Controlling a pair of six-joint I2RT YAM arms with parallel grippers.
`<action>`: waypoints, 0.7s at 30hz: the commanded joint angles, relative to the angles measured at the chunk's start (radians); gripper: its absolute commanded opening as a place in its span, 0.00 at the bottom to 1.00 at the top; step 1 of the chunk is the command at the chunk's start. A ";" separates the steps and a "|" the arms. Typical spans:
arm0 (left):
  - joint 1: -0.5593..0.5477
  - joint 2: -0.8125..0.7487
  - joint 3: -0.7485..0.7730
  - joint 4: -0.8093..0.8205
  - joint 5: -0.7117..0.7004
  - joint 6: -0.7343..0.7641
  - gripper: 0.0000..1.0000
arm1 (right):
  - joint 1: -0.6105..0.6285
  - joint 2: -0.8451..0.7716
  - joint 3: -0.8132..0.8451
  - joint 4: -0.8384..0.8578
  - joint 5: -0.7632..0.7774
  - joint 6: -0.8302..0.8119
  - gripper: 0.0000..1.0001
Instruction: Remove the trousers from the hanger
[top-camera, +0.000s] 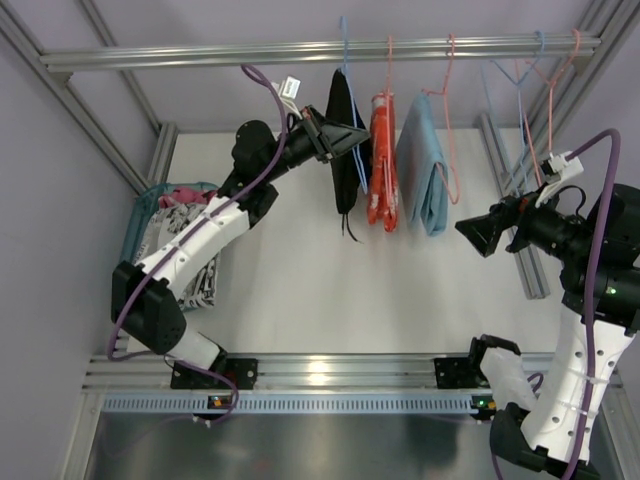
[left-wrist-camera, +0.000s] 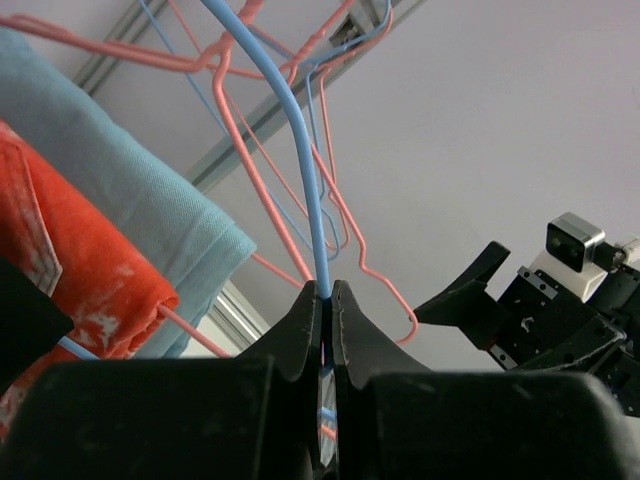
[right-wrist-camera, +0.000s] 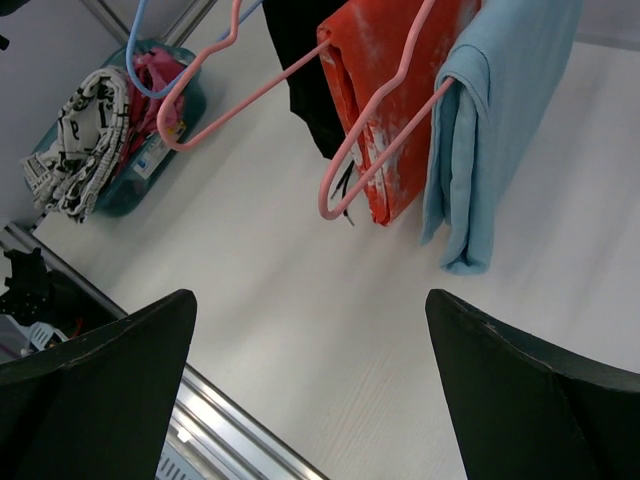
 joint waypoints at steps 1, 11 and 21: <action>0.007 -0.117 0.053 0.231 -0.061 0.090 0.00 | -0.008 -0.004 0.036 0.056 -0.030 0.017 0.99; 0.006 -0.220 -0.097 0.233 -0.047 0.095 0.00 | -0.008 0.019 0.052 0.137 -0.018 0.125 0.99; -0.010 -0.409 -0.315 0.231 -0.029 0.153 0.00 | 0.138 0.108 0.054 0.352 0.095 0.290 0.99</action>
